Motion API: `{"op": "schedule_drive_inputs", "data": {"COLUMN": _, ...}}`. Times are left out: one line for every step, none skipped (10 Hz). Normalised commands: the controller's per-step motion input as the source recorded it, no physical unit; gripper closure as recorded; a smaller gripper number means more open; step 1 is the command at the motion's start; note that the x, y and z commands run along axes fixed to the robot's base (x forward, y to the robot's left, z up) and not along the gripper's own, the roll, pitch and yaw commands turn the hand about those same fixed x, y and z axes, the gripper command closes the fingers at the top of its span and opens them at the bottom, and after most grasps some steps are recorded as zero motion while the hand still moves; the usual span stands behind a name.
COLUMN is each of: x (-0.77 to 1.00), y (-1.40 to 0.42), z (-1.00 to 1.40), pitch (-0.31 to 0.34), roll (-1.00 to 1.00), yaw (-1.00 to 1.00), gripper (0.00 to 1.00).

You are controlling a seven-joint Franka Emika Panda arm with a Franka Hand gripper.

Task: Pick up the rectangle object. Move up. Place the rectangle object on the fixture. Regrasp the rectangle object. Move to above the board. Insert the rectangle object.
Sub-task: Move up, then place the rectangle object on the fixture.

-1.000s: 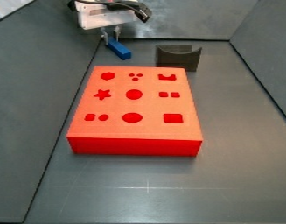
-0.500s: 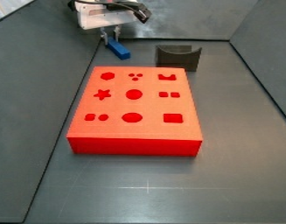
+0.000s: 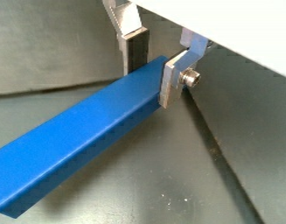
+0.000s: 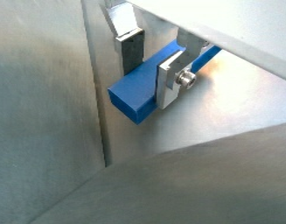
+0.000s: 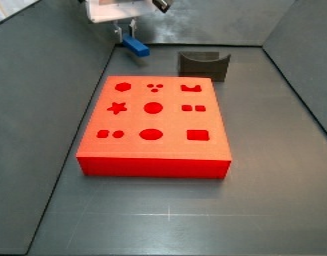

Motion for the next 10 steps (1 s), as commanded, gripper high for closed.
{"op": "schedule_drive_inputs", "data": {"x": -0.01, "y": -0.01, "z": 0.36, "pitch": 0.129, "roll": 0.08, "yaw": -0.01, "gripper": 1.00}}
{"op": "schedule_drive_inputs", "data": {"x": -0.02, "y": -0.01, "z": 0.24, "pitch": 0.131, "roll": 0.11, "yaw": -0.01, "gripper": 1.00}}
{"op": "schedule_drive_inputs", "data": {"x": 0.00, "y": 0.00, "z": 1.00, "pitch": 0.000, "roll": 0.00, "yaw": 0.00, "gripper": 1.00}}
{"op": "schedule_drive_inputs", "data": {"x": 0.01, "y": 0.00, "z": 1.00, "pitch": -0.009, "roll": 0.00, "yaw": 0.03, "gripper": 1.00}}
{"op": "schedule_drive_inputs", "data": {"x": -0.01, "y": 0.00, "z": 1.00, "pitch": 0.026, "roll": 0.01, "yaw": 0.02, "gripper": 1.00}}
{"op": "schedule_drive_inputs", "data": {"x": -0.01, "y": 0.00, "z": 1.00, "pitch": 0.039, "roll": 0.02, "yaw": 0.01, "gripper": 1.00}}
{"op": "schedule_drive_inputs", "data": {"x": -0.02, "y": 0.00, "z": 1.00, "pitch": 0.065, "roll": 0.04, "yaw": 0.00, "gripper": 1.00}}
{"op": "schedule_drive_inputs", "data": {"x": -0.02, "y": 0.00, "z": 1.00, "pitch": 0.082, "roll": 0.06, "yaw": -0.01, "gripper": 1.00}}
{"op": "schedule_drive_inputs", "data": {"x": -0.03, "y": -0.01, "z": 1.00, "pitch": 0.098, "roll": 0.08, "yaw": 0.00, "gripper": 1.00}}
{"op": "schedule_drive_inputs", "data": {"x": -0.03, "y": -0.01, "z": 1.00, "pitch": 0.105, "roll": 0.09, "yaw": 0.00, "gripper": 1.00}}
